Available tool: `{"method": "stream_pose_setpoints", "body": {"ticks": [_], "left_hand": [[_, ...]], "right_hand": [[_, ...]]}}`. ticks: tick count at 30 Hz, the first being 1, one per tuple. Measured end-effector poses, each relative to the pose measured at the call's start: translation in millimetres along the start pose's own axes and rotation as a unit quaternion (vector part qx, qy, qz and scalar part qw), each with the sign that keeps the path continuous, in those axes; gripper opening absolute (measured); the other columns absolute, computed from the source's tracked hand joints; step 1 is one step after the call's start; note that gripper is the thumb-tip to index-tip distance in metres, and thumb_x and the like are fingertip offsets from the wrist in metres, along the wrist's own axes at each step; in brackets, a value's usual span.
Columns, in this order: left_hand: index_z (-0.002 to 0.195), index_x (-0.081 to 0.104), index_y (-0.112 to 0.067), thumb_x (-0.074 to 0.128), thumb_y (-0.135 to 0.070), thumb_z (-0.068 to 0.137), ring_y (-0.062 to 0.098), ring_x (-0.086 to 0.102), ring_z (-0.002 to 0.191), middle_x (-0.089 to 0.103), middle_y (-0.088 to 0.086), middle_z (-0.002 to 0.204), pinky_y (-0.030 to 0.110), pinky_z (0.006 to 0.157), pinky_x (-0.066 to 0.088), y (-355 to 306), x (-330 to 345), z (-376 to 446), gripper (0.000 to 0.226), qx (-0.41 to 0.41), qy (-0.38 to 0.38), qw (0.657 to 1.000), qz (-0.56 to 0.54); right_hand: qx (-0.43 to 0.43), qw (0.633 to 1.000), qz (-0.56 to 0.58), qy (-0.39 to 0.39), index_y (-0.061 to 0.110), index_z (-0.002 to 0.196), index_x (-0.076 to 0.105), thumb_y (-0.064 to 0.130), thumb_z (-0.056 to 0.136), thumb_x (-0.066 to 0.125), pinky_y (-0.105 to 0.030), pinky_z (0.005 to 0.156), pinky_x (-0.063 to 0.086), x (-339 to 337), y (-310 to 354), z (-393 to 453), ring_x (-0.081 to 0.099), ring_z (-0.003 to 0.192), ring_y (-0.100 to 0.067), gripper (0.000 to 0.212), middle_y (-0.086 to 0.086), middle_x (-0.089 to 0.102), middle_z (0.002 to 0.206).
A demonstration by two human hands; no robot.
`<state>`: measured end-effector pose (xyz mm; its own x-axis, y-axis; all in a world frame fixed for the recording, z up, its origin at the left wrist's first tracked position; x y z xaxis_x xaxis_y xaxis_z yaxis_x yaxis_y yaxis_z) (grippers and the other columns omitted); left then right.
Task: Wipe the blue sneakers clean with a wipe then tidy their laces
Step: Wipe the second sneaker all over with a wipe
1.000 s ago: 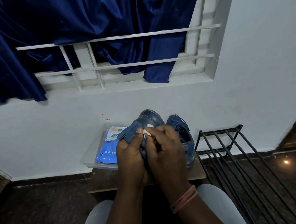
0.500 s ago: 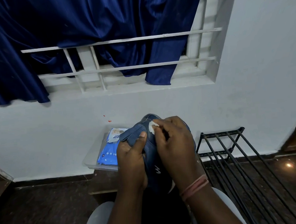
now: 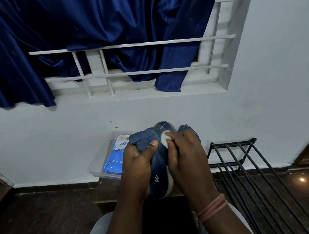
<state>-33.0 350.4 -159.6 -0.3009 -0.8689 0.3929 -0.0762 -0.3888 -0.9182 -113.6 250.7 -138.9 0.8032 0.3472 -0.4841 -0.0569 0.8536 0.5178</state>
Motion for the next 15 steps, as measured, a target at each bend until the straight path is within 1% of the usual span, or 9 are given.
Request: {"method": "stream_pose_setpoints", "body": {"ticks": [3, 5, 8, 10, 12, 13, 15], "left_hand": [[0.124, 0.065, -0.002, 0.071, -0.016, 0.086, 0.046, 0.068, 0.111, 0.071, 0.026, 0.118, 0.068, 0.102, 0.048, 3, -2, 0, 0.041, -0.002, -0.001, 1.0, -0.019], [0.125, 0.065, 0.001, 0.068, -0.014, 0.09, 0.047, 0.068, 0.112, 0.071, 0.028, 0.118, 0.067, 0.104, 0.047, 4, -1, -1, 0.038, -0.009, 0.028, 0.999, -0.016], [0.126, 0.066, -0.004, 0.064, -0.011, 0.094, 0.042, 0.068, 0.114, 0.072, 0.024, 0.12, 0.06, 0.105, 0.048, 3, 0, -2, 0.033, -0.016, 0.078, 0.997, 0.011], [0.126, 0.068, -0.011, 0.066, -0.014, 0.091, 0.04, 0.068, 0.115, 0.072, 0.02, 0.121, 0.061, 0.105, 0.048, 4, 0, 1, 0.035, -0.024, 0.097, 0.995, 0.029], [0.125, 0.069, -0.019, 0.071, -0.017, 0.088, 0.04, 0.067, 0.118, 0.072, 0.017, 0.124, 0.066, 0.106, 0.046, 9, -2, 5, 0.037, -0.034, 0.112, 0.992, 0.042], [0.126, 0.068, -0.02, 0.072, -0.016, 0.086, 0.041, 0.066, 0.119, 0.071, 0.017, 0.125, 0.067, 0.105, 0.045, 11, -4, 7, 0.04, -0.042, 0.116, 0.991, 0.043], [0.131, 0.064, -0.013, 0.078, -0.013, 0.081, 0.043, 0.064, 0.12, 0.069, 0.021, 0.127, 0.069, 0.106, 0.044, 17, -7, 9, 0.052, -0.058, 0.111, 0.991, 0.038]], "right_hand": [[0.006, 1.0, -0.01, 0.023, 0.015, 0.11, 0.069, 0.009, 0.098, 0.058, -0.025, 0.078, 0.048, -1, -1, -19, 0.056, 0.088, -0.011, 0.017, 0.003, 0.059, 0.097], [0.007, 1.0, -0.009, -0.011, 0.015, 0.107, 0.07, 0.009, 0.097, 0.062, -0.023, 0.076, 0.048, -2, -1, -14, 0.057, 0.086, -0.011, 0.015, 0.003, 0.06, 0.097], [0.012, 0.997, 0.008, -0.077, 0.013, 0.105, 0.074, 0.007, 0.094, 0.067, -0.019, 0.075, 0.046, -7, 0, 1, 0.059, 0.083, -0.012, 0.014, 0.001, 0.062, 0.094], [0.014, 0.996, 0.007, -0.09, 0.014, 0.106, 0.074, 0.009, 0.094, 0.067, -0.023, 0.074, 0.048, -11, -1, 4, 0.06, 0.082, -0.013, 0.015, 0.002, 0.062, 0.093], [0.02, 0.997, -0.006, -0.079, 0.016, 0.107, 0.074, 0.012, 0.095, 0.066, -0.028, 0.073, 0.05, -13, -5, -2, 0.06, 0.083, -0.014, 0.015, 0.003, 0.061, 0.093], [0.028, 0.997, -0.008, -0.071, 0.017, 0.108, 0.074, 0.013, 0.095, 0.066, -0.03, 0.072, 0.051, -13, -8, -7, 0.059, 0.084, -0.015, 0.016, 0.004, 0.061, 0.092], [0.047, 0.998, -0.01, -0.046, 0.02, 0.107, 0.073, 0.015, 0.095, 0.066, -0.034, 0.07, 0.051, -9, -15, -18, 0.057, 0.085, -0.014, 0.015, 0.005, 0.059, 0.092]]}}
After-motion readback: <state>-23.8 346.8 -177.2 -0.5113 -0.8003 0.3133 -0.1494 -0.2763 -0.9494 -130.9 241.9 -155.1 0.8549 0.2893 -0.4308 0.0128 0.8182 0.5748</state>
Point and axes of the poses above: each hand's wrist, its own z-axis towards the middle knuckle, its own x-axis out of the palm, y = z × x, the point moved 1 cm from there along z, towards the middle knuckle
